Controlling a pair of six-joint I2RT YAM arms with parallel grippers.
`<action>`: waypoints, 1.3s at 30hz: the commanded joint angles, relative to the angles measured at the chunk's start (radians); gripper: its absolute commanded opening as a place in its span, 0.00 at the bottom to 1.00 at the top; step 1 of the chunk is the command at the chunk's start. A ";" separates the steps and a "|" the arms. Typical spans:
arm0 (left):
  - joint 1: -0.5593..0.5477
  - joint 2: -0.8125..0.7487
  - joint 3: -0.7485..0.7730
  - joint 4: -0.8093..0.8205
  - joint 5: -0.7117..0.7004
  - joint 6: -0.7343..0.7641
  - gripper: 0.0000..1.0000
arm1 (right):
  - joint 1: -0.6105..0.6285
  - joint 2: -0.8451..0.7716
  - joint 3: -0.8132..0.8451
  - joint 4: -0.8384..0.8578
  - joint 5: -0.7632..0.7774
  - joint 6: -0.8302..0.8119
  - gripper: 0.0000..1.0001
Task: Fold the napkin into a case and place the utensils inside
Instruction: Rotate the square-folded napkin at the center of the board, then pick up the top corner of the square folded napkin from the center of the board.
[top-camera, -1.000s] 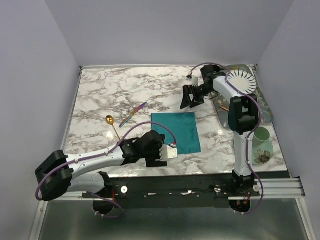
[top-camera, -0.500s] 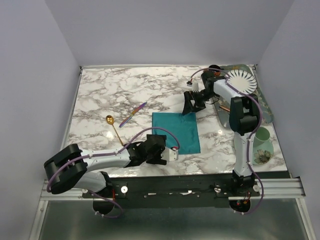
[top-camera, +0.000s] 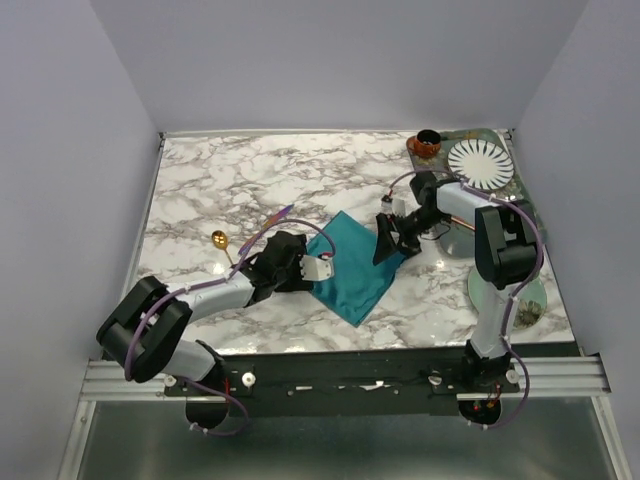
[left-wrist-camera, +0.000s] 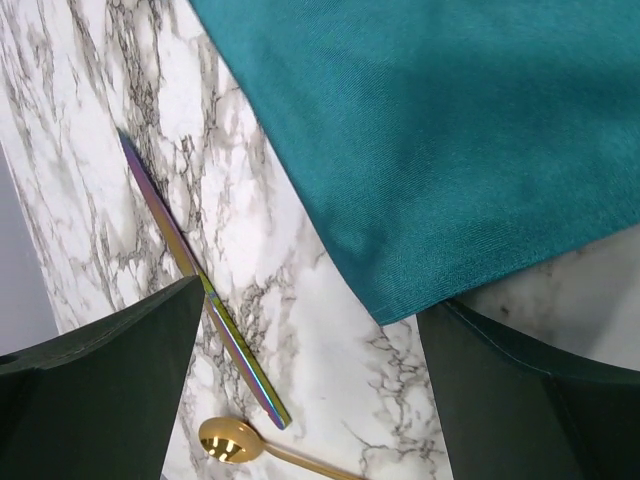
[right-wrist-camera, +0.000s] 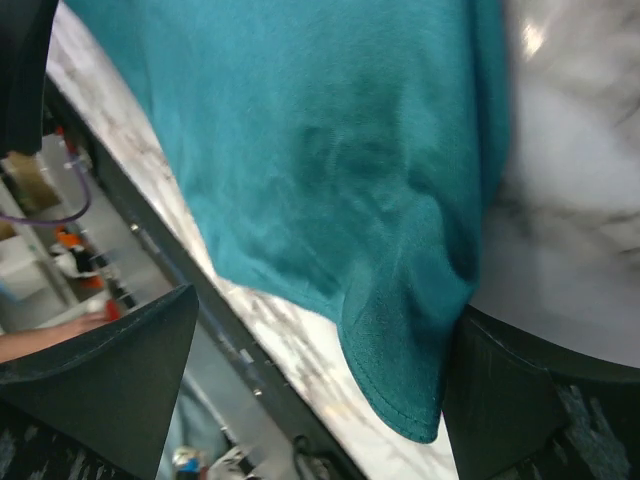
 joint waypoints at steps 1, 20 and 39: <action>0.081 0.099 0.077 0.026 0.138 0.044 0.99 | 0.024 -0.056 -0.151 0.035 -0.060 0.097 1.00; 0.349 -0.134 0.212 -0.429 0.550 0.027 0.99 | -0.019 -0.331 -0.173 -0.147 0.220 0.071 1.00; -0.025 -0.440 -0.030 -0.454 0.675 -0.018 0.98 | 0.022 -0.201 -0.280 0.003 0.050 0.062 0.52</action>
